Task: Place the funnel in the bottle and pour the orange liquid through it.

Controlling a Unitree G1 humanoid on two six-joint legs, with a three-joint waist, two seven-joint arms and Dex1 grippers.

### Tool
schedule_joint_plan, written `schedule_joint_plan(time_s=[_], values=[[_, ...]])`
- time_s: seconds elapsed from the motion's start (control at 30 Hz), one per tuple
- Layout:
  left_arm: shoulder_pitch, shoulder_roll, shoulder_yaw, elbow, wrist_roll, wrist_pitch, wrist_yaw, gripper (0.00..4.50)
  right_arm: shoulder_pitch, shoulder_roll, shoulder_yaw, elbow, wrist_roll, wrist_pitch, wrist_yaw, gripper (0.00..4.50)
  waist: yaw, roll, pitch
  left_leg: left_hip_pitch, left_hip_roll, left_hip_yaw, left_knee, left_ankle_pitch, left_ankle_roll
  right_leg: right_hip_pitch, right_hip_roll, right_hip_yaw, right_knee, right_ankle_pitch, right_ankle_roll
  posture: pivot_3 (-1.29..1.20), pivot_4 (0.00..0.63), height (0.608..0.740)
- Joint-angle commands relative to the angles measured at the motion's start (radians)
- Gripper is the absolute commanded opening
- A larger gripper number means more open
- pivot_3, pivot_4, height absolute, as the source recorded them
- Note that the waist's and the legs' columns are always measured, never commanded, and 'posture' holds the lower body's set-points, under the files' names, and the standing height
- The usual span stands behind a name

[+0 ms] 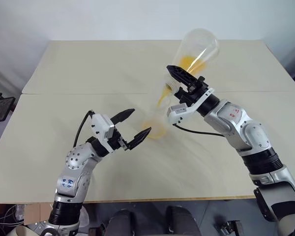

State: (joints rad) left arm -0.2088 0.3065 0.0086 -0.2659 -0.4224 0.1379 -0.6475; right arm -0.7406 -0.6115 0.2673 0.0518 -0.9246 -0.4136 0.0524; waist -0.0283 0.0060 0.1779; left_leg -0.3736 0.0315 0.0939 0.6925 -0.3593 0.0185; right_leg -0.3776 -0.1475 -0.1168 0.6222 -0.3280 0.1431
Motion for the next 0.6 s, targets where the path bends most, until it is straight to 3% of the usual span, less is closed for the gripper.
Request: schedule_joint_plan(time_s=[0.03, 0.6], values=[[-0.012, -0.004, -0.006, -0.018, 0.007, -0.027, -0.003, 4.5, -0.023, -0.005, -0.021, -0.044, -0.001, -0.003, -0.033, 2.47, 0.0, 0.0, 0.0, 0.0, 0.0, 0.0, 0.0, 0.0, 0.0, 0.0, 0.0, 0.0, 0.0, 0.0, 0.0, 0.0, 0.15, 0.74], [-0.003, -0.005, -0.004, -0.025, 0.009, -0.031, 0.008, 4.5, -0.029, -0.008, -0.019, -0.034, -0.032, -0.022, -0.072, 2.47, 0.0, 0.0, 0.0, 0.0, 0.0, 0.0, 0.0, 0.0, 0.0, 0.0, 0.0, 0.0, 0.0, 0.0, 0.0, 0.0, 0.15, 0.74]])
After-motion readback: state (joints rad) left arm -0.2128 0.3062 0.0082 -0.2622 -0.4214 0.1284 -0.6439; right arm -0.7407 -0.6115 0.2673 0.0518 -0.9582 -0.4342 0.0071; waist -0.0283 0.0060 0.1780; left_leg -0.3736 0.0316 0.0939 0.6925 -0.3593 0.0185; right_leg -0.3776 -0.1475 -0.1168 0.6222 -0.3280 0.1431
